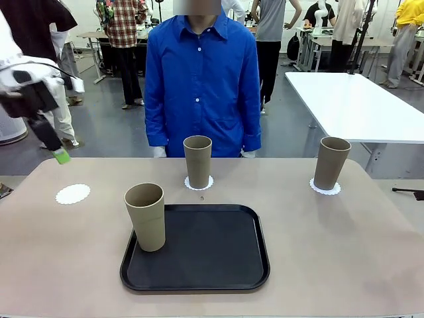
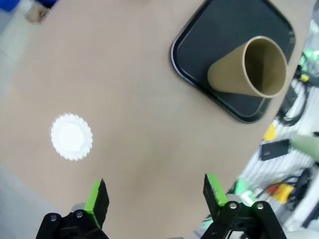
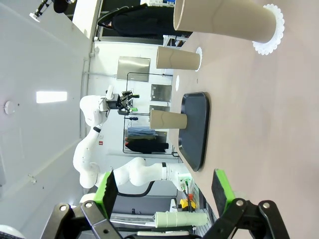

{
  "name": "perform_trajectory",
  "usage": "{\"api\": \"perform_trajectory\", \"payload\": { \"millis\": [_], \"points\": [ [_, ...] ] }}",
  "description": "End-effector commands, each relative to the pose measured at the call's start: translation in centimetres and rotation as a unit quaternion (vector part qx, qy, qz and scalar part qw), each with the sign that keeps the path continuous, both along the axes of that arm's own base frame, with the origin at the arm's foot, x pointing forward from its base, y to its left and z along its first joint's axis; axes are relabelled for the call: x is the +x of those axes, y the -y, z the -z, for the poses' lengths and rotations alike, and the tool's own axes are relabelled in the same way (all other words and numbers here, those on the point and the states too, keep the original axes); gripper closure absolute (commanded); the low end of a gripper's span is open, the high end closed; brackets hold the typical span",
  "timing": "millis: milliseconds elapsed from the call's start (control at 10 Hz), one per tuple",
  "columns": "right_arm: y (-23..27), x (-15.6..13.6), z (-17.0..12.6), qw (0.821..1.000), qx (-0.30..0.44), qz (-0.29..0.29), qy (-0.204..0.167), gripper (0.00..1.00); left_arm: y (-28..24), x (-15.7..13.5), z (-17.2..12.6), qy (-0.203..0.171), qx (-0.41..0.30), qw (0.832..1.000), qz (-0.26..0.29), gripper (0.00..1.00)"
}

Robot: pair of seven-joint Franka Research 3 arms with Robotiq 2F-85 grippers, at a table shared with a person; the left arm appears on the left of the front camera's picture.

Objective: Place coasters on the table and set cups on them.
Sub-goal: Take one Reusable plastic cup from the Flat Tray and place it on a coaster set by the human.

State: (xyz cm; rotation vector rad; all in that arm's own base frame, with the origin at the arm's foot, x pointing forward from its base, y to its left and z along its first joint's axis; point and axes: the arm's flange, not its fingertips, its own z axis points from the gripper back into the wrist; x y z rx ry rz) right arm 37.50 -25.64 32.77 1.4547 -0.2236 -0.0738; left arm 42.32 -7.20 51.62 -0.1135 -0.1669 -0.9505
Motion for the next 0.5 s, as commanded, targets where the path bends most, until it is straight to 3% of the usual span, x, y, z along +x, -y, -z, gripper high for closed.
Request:
{"api": "perform_trajectory", "payload": {
  "millis": [0, 200, 400],
  "points": [
    [0.0, -0.1, 0.1, 1.000, -0.004, -0.001, -0.005, 0.00, 2.8, -1.5, 2.6, 0.045, 0.043, 0.998, 0.033, 0.00],
    [0.0, -0.1, 0.1, 1.000, -0.004, -0.001, -0.005, 0.00, 5.2, -1.7, 4.3, 0.045, 0.063, 0.996, 0.048, 0.00],
    [0.0, -0.1, 0.1, 1.000, -0.004, -0.001, -0.005, 0.00, 5.4, -1.8, 3.7, 0.038, 0.051, 0.996, 0.062, 0.00]
  ]
}}
